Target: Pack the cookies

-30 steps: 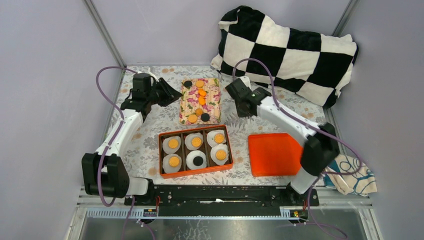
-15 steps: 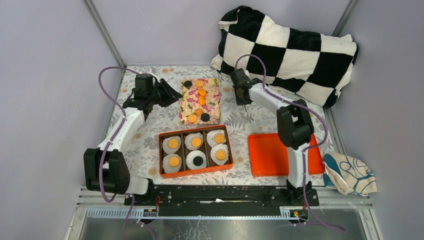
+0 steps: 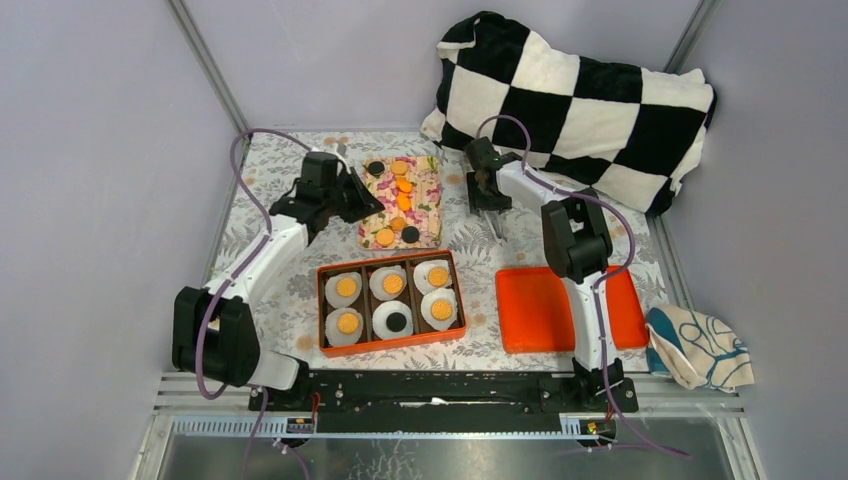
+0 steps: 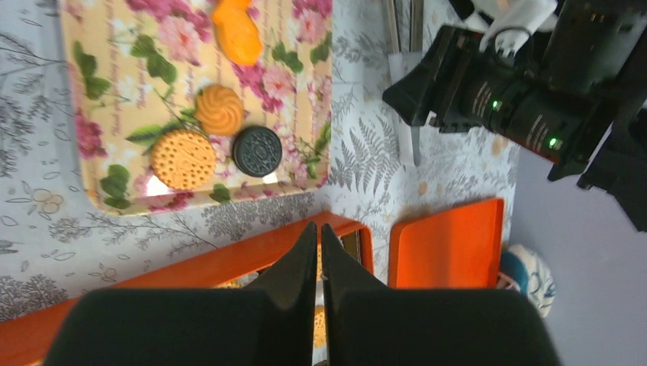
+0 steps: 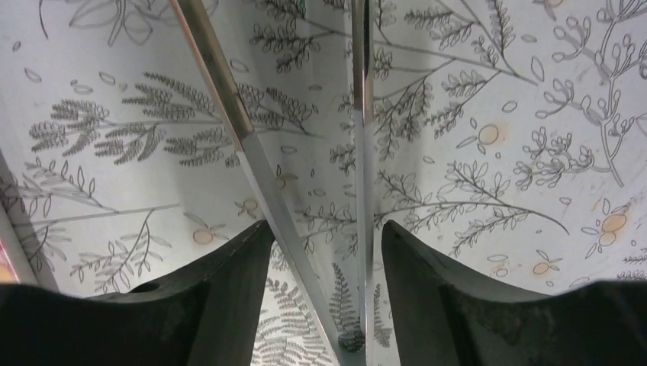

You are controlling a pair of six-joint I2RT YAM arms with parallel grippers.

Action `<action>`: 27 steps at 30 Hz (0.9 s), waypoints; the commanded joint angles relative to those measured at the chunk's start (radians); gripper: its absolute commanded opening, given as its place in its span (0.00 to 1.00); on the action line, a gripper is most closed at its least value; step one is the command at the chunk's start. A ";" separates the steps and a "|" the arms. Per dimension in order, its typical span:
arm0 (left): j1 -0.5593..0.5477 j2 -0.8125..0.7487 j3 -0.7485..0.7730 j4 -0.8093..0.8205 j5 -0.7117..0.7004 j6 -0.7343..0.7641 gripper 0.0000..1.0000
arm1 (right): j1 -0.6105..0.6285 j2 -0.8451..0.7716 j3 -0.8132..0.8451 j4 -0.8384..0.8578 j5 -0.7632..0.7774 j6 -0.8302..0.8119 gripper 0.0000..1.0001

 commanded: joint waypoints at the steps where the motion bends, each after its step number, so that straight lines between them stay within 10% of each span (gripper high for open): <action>1: -0.111 -0.040 0.022 -0.092 -0.092 0.052 0.00 | -0.001 -0.145 -0.063 0.040 -0.043 -0.004 0.65; 10: -0.238 -0.080 -0.107 -0.261 -0.306 -0.034 0.00 | -0.001 -0.569 -0.296 0.113 -0.129 0.045 0.58; 27: -0.239 0.242 -0.080 -0.050 -0.308 -0.061 0.00 | 0.000 -0.993 -0.836 -0.012 -0.301 0.132 0.52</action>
